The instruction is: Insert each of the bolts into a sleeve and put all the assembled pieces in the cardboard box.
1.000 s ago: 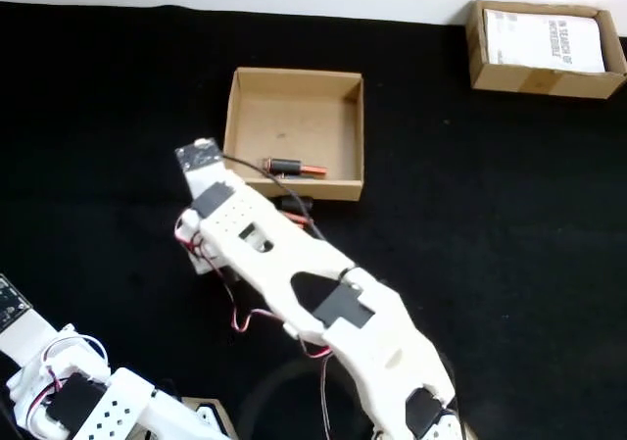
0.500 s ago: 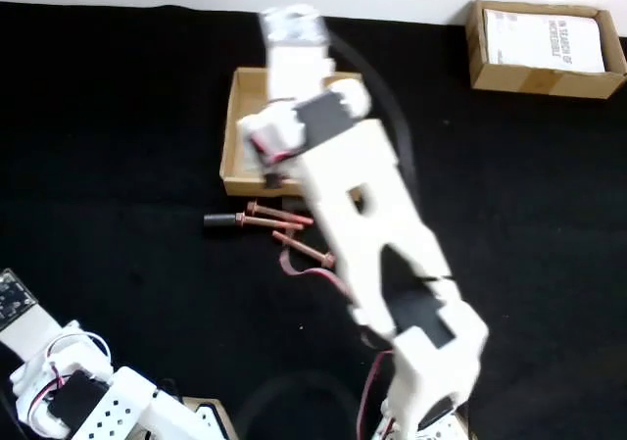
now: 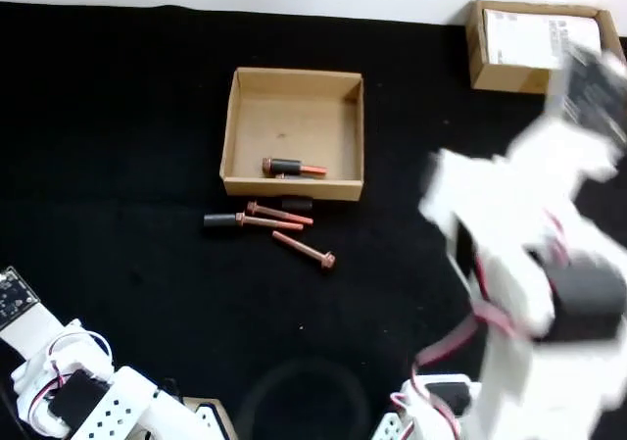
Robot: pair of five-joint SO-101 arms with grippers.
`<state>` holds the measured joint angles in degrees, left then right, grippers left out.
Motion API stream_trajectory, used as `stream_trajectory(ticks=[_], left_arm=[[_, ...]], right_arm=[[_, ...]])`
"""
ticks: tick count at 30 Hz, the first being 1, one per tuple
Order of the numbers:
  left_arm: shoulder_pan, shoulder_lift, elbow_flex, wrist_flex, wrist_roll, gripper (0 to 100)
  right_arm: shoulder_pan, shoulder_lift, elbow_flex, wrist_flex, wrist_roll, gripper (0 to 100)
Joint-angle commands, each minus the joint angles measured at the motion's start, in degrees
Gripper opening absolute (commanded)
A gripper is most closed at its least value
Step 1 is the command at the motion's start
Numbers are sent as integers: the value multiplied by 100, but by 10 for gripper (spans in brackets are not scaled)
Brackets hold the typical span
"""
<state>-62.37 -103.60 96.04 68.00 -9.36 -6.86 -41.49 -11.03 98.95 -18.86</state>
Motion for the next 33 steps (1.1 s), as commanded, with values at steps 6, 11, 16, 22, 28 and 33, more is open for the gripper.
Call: stream_trajectory(ticks=[6,11,16,22,28,33], left_arm=[[1499,-4,-251,35,0,27],[2958,-4,-1147,554,0,27],[4189,215,-2053,976,0,27],[4822,2484,-3626,985,466,27],[5789,5701,-5912,1855,897,30],[6765,7802,-7530,2585,-105,30]], right_arm=[[3310,-2554,3635,-2571,88,6],[4374,-3644,5824,-4321,756,6],[5095,-4875,7582,-5534,1257,6],[5859,-6334,9147,-6413,1618,6],[6501,-6308,9824,-7266,1811,6],[6905,-6352,10536,-8127,1811,6]])
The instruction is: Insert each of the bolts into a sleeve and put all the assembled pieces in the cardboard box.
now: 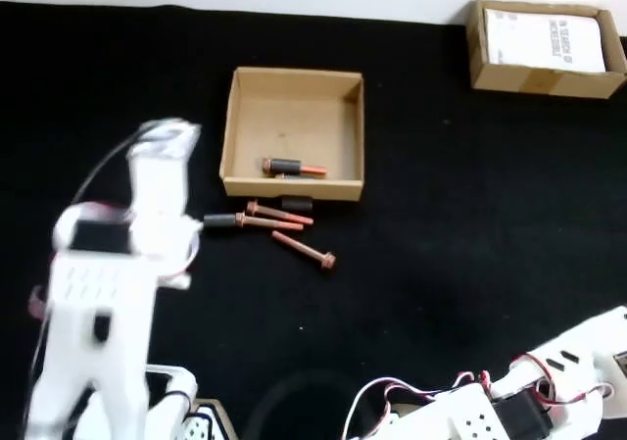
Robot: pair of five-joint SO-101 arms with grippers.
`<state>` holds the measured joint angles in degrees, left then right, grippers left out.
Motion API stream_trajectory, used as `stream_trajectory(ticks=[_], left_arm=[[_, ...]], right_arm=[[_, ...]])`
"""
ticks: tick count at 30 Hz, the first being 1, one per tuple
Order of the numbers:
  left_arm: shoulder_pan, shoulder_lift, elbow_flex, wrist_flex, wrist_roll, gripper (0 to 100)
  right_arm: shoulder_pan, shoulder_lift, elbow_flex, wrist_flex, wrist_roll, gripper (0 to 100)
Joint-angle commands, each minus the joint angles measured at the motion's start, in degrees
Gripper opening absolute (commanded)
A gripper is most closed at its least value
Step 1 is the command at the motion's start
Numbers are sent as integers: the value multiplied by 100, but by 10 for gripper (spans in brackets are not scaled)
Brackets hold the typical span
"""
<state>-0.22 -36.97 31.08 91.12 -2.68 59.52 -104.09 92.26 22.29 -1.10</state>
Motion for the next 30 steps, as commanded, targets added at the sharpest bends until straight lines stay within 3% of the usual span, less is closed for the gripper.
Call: stream_trajectory(ticks=[1,3,13,17,24,30], left_arm=[[708,1481,-1297,316,-1415,31],[1033,2009,-1692,360,-2382,31],[2246,4391,-3327,378,-4941,108],[2721,5385,-4013,738,-5916,113],[2985,6440,-5508,826,-6251,114],[3081,6782,-6088,932,-6602,116]], right_arm=[[365,-92,330,-567,35,6],[576,-92,514,-699,44,6],[1420,-84,1086,-1332,404,6],[1481,-84,1086,-1323,404,6],[1323,-92,1077,-1341,413,6],[1042,-92,1077,-1341,413,6]])
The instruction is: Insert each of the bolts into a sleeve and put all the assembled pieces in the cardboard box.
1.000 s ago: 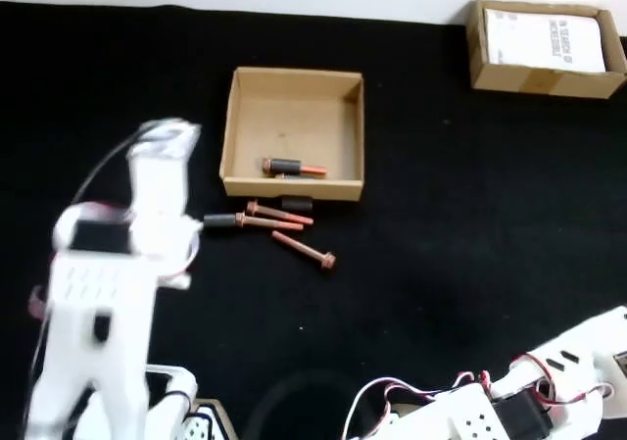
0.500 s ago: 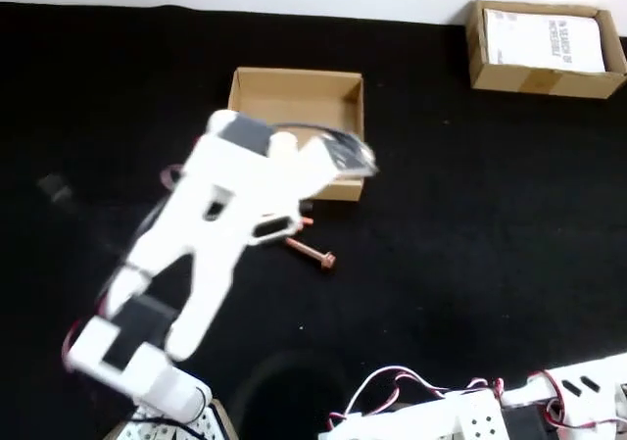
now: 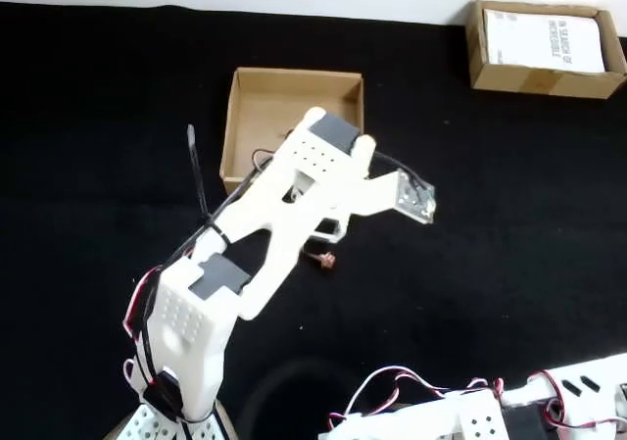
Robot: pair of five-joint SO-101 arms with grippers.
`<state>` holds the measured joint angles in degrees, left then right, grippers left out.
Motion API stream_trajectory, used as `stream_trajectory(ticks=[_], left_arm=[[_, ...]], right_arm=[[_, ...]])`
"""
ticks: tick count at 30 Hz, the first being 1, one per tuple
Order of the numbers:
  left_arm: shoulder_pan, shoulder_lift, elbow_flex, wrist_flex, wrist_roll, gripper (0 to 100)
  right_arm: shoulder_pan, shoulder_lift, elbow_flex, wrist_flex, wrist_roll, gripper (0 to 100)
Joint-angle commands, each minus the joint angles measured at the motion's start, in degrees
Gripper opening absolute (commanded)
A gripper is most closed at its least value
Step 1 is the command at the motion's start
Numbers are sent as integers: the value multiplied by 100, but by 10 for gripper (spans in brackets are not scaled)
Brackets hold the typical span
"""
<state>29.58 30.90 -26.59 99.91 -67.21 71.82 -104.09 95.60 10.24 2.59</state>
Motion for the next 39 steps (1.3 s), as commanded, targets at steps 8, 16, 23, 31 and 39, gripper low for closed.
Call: stream_trajectory(ticks=[8,16,23,31,39], left_arm=[[57,444,-347,53,-466,116],[92,796,-356,18,-510,116],[92,1059,-356,-149,-492,116],[110,1112,-400,-273,-484,114],[66,980,-1200,-9,-193,115]], right_arm=[[-664,-92,734,-145,484,6],[-681,-92,743,-514,519,6],[-646,-92,743,-505,519,6],[-690,-84,787,-470,527,6],[-875,-84,778,-470,527,6]])
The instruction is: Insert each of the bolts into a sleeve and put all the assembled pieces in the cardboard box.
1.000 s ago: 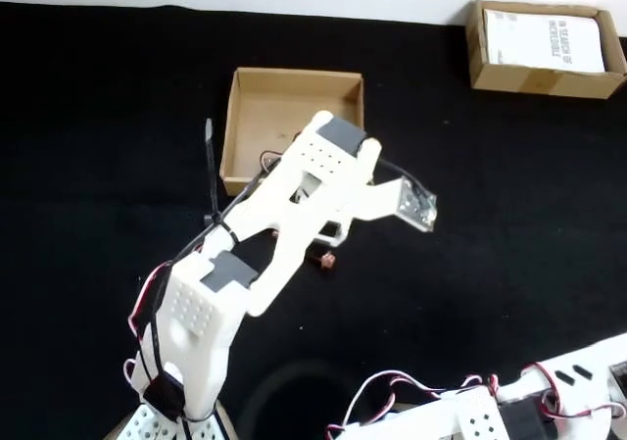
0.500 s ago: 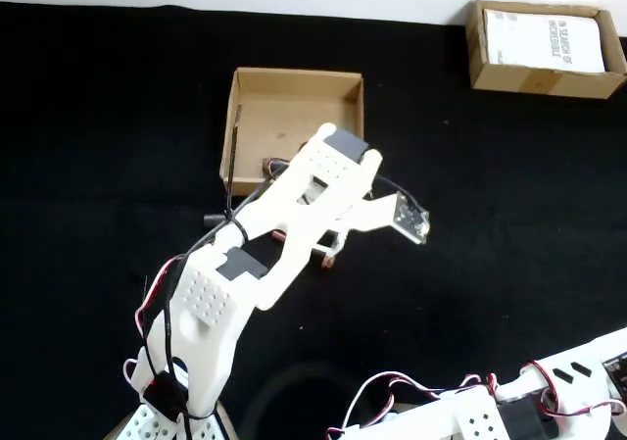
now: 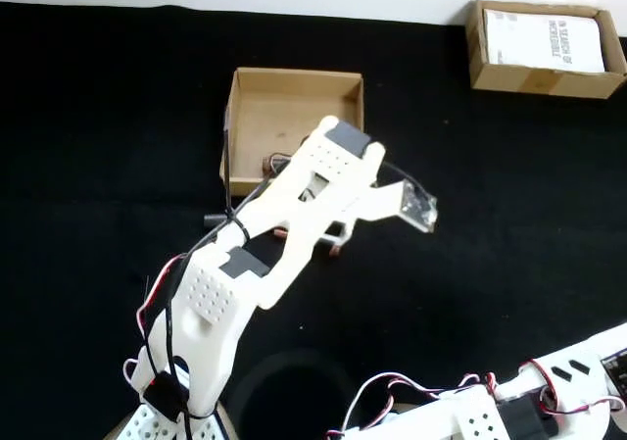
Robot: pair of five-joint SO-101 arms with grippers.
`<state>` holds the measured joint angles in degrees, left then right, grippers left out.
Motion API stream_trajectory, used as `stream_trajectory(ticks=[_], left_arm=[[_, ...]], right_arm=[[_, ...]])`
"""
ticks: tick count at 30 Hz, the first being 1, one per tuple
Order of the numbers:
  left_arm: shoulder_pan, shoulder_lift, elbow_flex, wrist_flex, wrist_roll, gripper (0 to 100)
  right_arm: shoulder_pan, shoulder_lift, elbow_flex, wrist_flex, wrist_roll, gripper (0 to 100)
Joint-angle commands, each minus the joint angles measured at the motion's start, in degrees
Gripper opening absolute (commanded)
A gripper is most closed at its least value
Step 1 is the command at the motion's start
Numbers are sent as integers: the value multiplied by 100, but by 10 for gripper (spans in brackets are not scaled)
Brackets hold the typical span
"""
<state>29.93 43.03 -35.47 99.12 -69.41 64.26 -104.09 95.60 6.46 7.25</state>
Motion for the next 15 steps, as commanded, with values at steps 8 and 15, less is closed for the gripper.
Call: stream_trajectory(ticks=[8,15], left_arm=[[-4,-180,-347,53,18,115],[-110,145,-382,-185,26,115]], right_arm=[[-180,-84,778,-92,290,6],[-180,-92,743,-92,299,6]])
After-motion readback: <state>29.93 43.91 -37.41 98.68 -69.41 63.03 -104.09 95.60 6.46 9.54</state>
